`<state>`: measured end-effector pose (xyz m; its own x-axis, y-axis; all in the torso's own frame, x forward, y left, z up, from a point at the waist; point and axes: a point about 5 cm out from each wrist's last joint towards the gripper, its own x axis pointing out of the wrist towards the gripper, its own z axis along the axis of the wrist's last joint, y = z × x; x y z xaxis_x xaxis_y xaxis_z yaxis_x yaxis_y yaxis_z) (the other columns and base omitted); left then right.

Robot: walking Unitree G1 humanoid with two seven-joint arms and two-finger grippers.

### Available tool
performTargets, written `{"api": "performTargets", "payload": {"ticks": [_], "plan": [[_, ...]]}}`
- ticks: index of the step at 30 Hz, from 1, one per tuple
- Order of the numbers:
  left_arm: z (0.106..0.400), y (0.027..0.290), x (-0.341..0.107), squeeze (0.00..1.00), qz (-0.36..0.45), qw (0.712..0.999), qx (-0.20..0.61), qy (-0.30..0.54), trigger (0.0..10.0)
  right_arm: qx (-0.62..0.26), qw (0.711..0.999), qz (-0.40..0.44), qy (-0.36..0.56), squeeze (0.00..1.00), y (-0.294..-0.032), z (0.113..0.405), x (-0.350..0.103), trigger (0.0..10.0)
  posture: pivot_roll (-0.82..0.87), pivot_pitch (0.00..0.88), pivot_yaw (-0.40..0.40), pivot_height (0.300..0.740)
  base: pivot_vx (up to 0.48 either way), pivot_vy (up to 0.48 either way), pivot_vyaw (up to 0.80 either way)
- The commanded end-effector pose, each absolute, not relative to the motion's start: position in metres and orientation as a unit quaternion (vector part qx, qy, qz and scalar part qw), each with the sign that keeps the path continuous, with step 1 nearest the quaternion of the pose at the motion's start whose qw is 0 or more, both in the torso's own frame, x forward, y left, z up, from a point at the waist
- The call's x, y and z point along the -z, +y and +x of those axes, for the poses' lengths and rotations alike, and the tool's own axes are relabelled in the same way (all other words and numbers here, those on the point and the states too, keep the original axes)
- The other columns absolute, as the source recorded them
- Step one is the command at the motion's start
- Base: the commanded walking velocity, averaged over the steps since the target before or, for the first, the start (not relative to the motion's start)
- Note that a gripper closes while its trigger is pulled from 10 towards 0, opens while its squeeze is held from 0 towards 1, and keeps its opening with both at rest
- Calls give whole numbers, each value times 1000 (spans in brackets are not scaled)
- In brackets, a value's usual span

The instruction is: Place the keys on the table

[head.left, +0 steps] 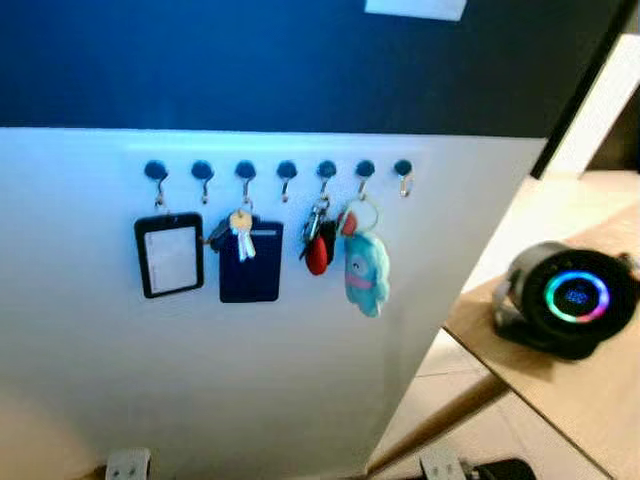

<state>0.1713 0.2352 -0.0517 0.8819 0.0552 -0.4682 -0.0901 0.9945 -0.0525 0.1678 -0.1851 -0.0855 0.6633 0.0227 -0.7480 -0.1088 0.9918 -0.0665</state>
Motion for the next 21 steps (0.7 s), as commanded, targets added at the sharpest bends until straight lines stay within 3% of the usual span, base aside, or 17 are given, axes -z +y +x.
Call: {"api": "performTargets", "payload": {"ticks": [1, 21], "plan": [[162, 231, 58, 0, -43, 964, -40, 259, 10000, -25, 911, -51, 408, 0, -190, 169, 84, 10000, 123, 54, -76, 740, 0, 0, 0], [167, 228, 54, 0, -27, 964, -28, 263, 10000, -24, 917, -40, 397, 0, -184, 175, 82, 10000, 134, 53, -68, 740, 0, 0, 0]]}}
